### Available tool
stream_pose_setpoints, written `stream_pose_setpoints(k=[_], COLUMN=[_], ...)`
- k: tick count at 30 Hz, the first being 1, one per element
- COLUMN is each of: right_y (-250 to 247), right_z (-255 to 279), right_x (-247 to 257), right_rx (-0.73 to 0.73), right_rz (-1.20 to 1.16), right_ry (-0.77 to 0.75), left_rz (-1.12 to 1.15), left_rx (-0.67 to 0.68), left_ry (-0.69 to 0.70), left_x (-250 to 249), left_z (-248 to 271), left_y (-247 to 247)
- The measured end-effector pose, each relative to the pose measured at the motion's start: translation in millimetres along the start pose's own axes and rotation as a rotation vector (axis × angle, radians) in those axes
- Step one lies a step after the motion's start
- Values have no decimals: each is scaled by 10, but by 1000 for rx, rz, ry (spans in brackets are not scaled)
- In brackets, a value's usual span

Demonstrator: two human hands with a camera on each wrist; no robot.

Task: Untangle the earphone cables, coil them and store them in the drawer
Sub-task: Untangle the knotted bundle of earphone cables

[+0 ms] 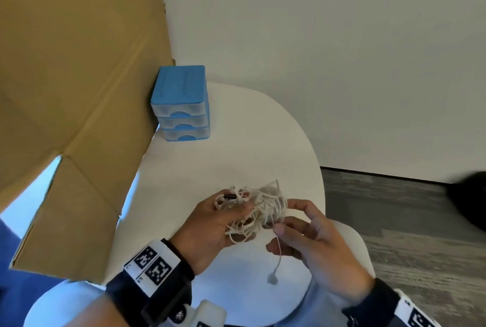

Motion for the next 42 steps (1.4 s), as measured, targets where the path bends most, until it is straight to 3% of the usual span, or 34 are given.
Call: stream_pose_setpoints(k=[3, 9, 14, 18, 24, 32, 37, 42], right_y=[18, 76, 338, 401, 310, 505, 520, 498], right_z=[30, -90, -280, -314, -290, -367, -416, -432], right_x=[-13, 325, 570, 544, 598, 595, 526, 474], right_rx=[3, -16, 35, -36, -177, -135, -98, -61], right_rz=[-15, 136, 144, 277, 254, 340, 389, 359], right_ry=[6, -158, -159, -187, -243, -283, -245, -245], left_rz=[95, 26, 26, -80, -166, -120, -88, -57], left_rx=[-74, -37, -176, -284, -149, -134, -195, -107], left_ry=[50, 101, 185, 300, 310, 289, 246, 214], left_x=[-72, -173, -331, -374, -288, -338, -341, -323], left_z=[14, 40, -6, 107, 149, 125, 46, -15], left_y=[-49, 82, -29, -98, 5, -37, -123, -113])
Point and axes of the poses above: each hand's wrist, its own z-axis away from the middle knuckle, its own y-axis out of the palm, x = y × z, the point moved 6 cm from there along -z, towards the middle knuckle, and after that the axes turned 3 degrees about y, right-handed, at the moved point
